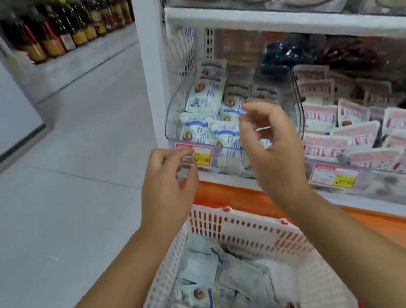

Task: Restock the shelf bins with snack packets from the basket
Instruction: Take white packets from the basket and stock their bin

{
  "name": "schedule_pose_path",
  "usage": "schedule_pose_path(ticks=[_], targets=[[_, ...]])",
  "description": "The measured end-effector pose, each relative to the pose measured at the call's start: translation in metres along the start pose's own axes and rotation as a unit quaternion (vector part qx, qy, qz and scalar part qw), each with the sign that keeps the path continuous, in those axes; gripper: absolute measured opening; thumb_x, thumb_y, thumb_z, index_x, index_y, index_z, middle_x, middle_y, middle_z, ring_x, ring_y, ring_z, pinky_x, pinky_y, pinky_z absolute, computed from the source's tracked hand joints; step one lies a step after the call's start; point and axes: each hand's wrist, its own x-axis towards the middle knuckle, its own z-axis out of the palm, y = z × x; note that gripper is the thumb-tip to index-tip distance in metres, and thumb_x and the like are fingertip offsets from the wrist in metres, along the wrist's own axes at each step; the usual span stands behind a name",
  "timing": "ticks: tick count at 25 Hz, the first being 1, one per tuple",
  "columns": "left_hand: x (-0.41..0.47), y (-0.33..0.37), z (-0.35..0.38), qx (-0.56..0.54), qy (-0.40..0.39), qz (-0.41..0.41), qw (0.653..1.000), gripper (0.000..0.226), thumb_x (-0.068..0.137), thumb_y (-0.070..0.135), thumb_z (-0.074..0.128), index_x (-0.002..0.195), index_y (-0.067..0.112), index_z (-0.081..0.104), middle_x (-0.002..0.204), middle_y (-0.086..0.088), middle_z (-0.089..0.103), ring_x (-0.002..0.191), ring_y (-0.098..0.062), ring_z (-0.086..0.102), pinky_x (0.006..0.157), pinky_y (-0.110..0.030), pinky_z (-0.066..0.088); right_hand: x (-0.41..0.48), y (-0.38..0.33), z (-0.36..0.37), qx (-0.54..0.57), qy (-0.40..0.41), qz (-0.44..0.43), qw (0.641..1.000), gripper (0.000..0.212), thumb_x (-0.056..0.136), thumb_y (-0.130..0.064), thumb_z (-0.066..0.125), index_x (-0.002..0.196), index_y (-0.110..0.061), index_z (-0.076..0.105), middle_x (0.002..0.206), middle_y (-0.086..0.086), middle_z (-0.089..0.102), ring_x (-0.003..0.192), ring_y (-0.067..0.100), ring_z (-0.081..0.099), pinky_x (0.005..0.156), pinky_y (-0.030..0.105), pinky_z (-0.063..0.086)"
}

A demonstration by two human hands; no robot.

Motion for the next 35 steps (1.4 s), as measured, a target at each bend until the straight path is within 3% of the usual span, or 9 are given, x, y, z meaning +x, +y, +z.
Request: schedule_pose_path(ticks=[4, 8, 10, 17, 21, 24, 27, 31, 35], targets=[[-0.085, -0.019, 0.043, 0.068, -0.324, -0.038, 0.943, 0.039, 0.092, 0.023, 0.062, 0.130, 0.028, 0.055, 0.122, 0.006, 0.045, 0.108, -0.014, 0.055, 0.091, -0.032, 0.049, -0.126, 0.058, -0.024, -0.043, -0.096, 0.228, 0.968, 0.015, 0.098, -0.012, 0.053, 0.107, -0.024, 0.057, 0.089, -0.010, 0.060, 0.075, 0.005, 0.056, 0.063, 0.015, 0.041], [-0.154, -0.051, 0.077, 0.124, -0.567, -0.147, 0.801, 0.045, 0.097, 0.031, 0.057, 0.139, 0.019, 0.047, 0.141, -0.007, 0.039, 0.120, -0.023, 0.050, 0.101, -0.030, 0.041, -0.231, 0.163, -0.048, -0.194, -0.418, 0.497, 0.735, 0.041, 0.102, -0.023, 0.043, 0.141, -0.014, 0.044, 0.121, 0.010, 0.061, 0.068, 0.013, 0.055, 0.058, 0.022, 0.044], [-0.177, -0.060, 0.092, 0.133, -0.598, -0.192, 0.767, 0.049, 0.098, 0.033, 0.055, 0.143, 0.019, 0.042, 0.146, -0.011, 0.037, 0.126, -0.025, 0.047, 0.102, -0.029, 0.038, -0.267, 0.192, -0.051, -0.185, -0.457, 0.519, 0.698, 0.050, 0.101, -0.022, 0.047, 0.148, -0.014, 0.034, 0.144, 0.012, 0.045, 0.104, 0.022, 0.060, 0.084, 0.029, 0.050], [-0.214, -0.075, 0.123, -0.014, -0.524, -0.393, 0.756, 0.039, 0.099, 0.022, 0.054, 0.137, 0.013, 0.050, 0.138, -0.013, 0.051, 0.102, -0.022, 0.060, 0.087, -0.028, 0.047, -0.280, 0.232, -0.009, -0.326, -0.461, 0.399, 0.722, 0.090, 0.090, -0.045, 0.060, 0.156, -0.019, 0.005, 0.162, 0.004, 0.012, 0.148, 0.028, 0.011, 0.120, 0.045, 0.016], [-0.218, -0.076, 0.121, -0.133, -0.398, -0.581, 0.697, 0.026, 0.096, 0.003, 0.054, 0.122, 0.002, 0.056, 0.080, -0.007, 0.056, 0.052, -0.011, 0.044, 0.047, -0.019, 0.035, -0.285, 0.235, 0.001, -0.413, -0.436, 0.346, 0.722, 0.062, 0.088, -0.049, 0.059, 0.137, -0.016, 0.043, 0.136, 0.005, 0.045, 0.130, 0.027, 0.033, 0.109, 0.038, 0.028], [-0.206, -0.071, 0.121, -0.226, -0.297, -0.663, 0.649, 0.010, 0.099, 0.009, 0.052, 0.105, 0.006, 0.059, 0.085, -0.014, 0.059, 0.068, -0.020, 0.057, 0.059, -0.026, 0.043, -0.275, 0.224, 0.004, -0.308, -0.333, 0.378, 0.807, 0.017, 0.086, -0.031, 0.066, 0.092, -0.017, 0.060, 0.096, 0.000, 0.059, 0.095, 0.018, 0.050, 0.080, 0.034, 0.047], [-0.201, -0.060, 0.122, -0.282, -0.276, -0.658, 0.641, 0.047, 0.093, 0.033, 0.062, 0.131, 0.007, 0.054, 0.127, -0.019, 0.059, 0.111, -0.032, 0.063, 0.089, -0.037, 0.055, -0.275, 0.184, 0.003, -0.158, -0.273, 0.390, 0.865, 0.020, 0.090, -0.018, 0.063, 0.078, -0.019, 0.048, 0.074, -0.005, 0.052, 0.065, 0.009, 0.048, 0.058, 0.026, 0.041], [-0.199, -0.046, 0.118, -0.359, -0.221, -0.639, 0.644, 0.029, 0.096, 0.019, 0.060, 0.122, 0.005, 0.060, 0.102, -0.012, 0.072, 0.084, -0.023, 0.071, 0.076, -0.040, 0.059, -0.290, 0.143, -0.012, -0.118, -0.284, 0.241, 0.921, 0.003, 0.087, -0.023, 0.067, 0.085, -0.023, 0.065, 0.100, -0.017, 0.059, 0.098, -0.001, 0.051, 0.079, 0.006, 0.036], [-0.190, -0.031, 0.103, -0.436, -0.226, -0.605, 0.627, 0.025, 0.098, 0.006, 0.052, 0.121, 0.007, 0.062, 0.112, -0.016, 0.071, 0.101, -0.029, 0.068, 0.087, -0.042, 0.056, -0.252, 0.119, -0.038, 0.010, -0.119, 0.419, 0.900, 0.012, 0.098, -0.020, 0.055, 0.099, -0.028, 0.065, 0.107, -0.007, 0.063, 0.096, -0.001, 0.056, 0.077, 0.012, 0.044]])
